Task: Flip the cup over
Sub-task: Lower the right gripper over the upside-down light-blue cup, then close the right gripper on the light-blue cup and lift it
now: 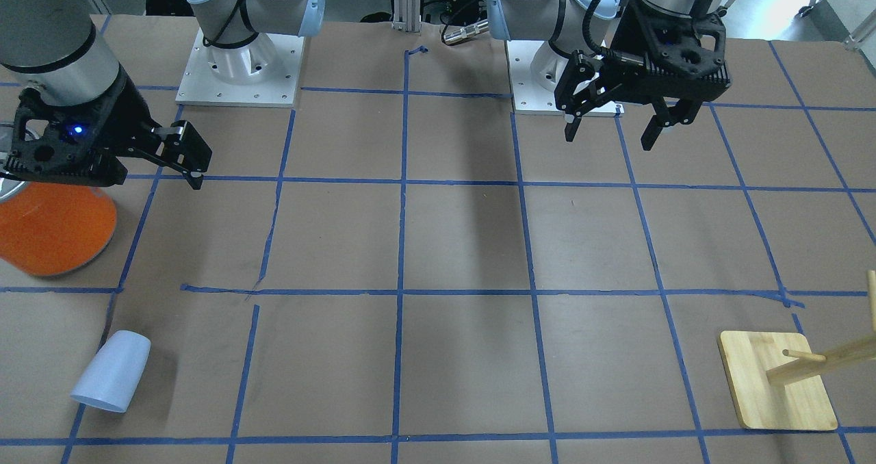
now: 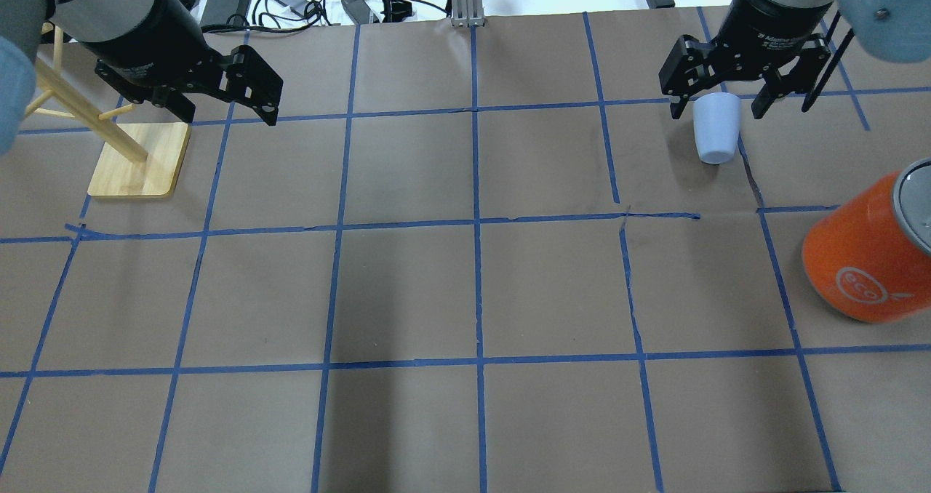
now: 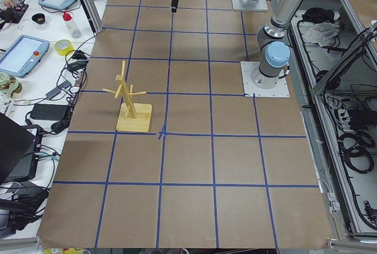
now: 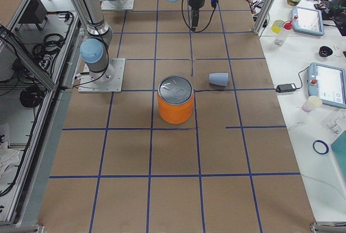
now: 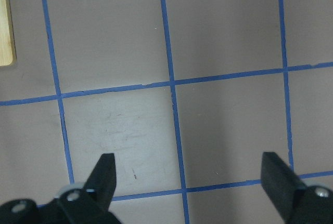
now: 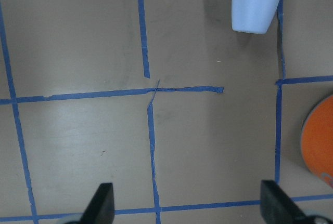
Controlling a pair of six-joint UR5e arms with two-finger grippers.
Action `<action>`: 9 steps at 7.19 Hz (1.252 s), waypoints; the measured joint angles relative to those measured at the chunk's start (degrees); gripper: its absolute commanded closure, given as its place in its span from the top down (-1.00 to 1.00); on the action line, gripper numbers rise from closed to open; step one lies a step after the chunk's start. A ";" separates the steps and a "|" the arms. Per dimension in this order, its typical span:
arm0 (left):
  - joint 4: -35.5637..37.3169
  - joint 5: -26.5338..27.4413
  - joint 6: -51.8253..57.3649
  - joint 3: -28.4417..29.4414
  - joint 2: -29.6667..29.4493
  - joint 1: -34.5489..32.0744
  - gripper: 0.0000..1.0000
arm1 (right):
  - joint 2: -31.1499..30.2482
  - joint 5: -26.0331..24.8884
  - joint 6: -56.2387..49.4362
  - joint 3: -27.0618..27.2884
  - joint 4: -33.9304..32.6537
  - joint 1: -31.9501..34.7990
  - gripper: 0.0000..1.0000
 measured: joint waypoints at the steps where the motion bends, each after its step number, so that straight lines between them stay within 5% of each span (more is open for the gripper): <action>1: 0.00 -0.02 -0.02 0.00 -0.03 0.00 1.00 | 0.98 -0.11 -0.17 0.03 -1.30 -0.26 1.00; 9: 0.00 0.06 0.01 0.08 0.05 0.09 1.00 | 20.37 -0.57 0.10 3.46 -28.95 -7.88 1.00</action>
